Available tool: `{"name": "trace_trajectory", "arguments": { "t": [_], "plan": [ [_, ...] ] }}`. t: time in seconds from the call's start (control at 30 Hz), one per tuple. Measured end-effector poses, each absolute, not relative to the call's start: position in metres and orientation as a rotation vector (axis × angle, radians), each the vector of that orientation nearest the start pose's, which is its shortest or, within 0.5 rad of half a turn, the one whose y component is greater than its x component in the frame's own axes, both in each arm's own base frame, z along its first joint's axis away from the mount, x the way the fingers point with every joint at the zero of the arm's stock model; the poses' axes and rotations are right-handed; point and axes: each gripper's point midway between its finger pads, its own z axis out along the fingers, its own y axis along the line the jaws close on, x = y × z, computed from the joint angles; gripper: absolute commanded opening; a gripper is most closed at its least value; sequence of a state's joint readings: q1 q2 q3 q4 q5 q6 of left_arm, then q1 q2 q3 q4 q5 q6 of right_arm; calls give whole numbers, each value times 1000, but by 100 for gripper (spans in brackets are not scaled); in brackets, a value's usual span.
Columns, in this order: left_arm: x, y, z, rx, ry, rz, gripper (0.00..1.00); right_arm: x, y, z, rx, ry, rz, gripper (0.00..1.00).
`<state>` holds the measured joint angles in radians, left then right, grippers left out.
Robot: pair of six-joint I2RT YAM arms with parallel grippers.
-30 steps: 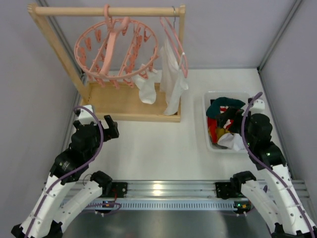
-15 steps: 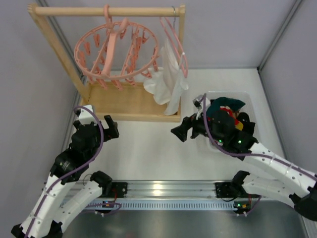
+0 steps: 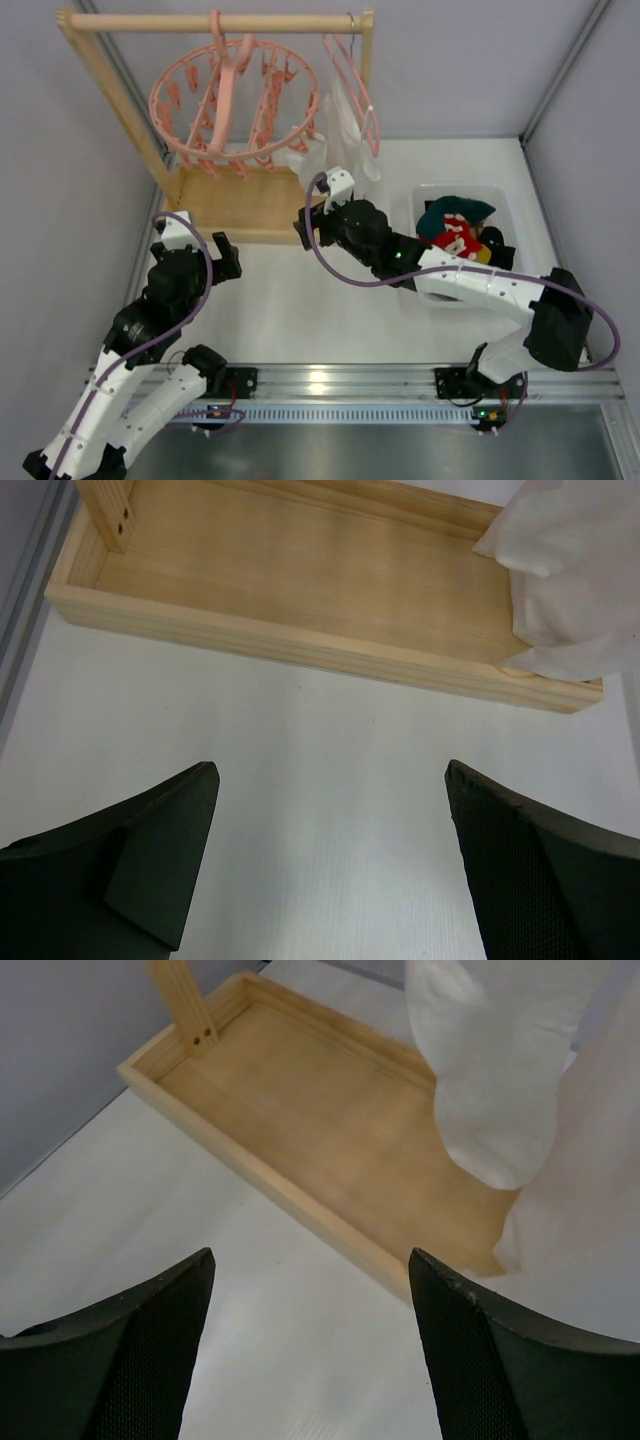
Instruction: Remove the socks clipped to the hanger
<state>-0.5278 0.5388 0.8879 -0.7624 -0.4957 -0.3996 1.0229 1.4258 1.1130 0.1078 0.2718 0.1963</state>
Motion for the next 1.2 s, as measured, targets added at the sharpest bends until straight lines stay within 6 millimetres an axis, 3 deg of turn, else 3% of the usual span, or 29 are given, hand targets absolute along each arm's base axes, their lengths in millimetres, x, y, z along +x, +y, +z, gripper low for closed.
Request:
{"name": "trace_trajectory", "arguments": {
  "t": [0.27, 0.47, 0.63, 0.83, 1.0, 1.2],
  "plan": [
    [211, -43, 259, -192, 1925, -126, 98, 341, 382, 273, -420, 1710, 437, 76],
    [211, -43, 259, -192, 1925, -127, 98, 380, 360, 258, -349, 1733, 303, 78],
    [211, -43, 259, -191, 1925, -128, 98, 396, 349, 245, -333, 1746, 239, 79],
    [211, -44, 259, -188, 1926, -132, 98, 415, 354, 233, -347, 1745, 245, 80],
    [211, -45, 259, -184, 1928, -138, 98, 433, 348, 222, -360, 1753, 249, 82],
    [210, -47, 258, -177, 1932, -148, 98, 449, 351, 227, -369, 1721, 255, 84]
  ]
}}
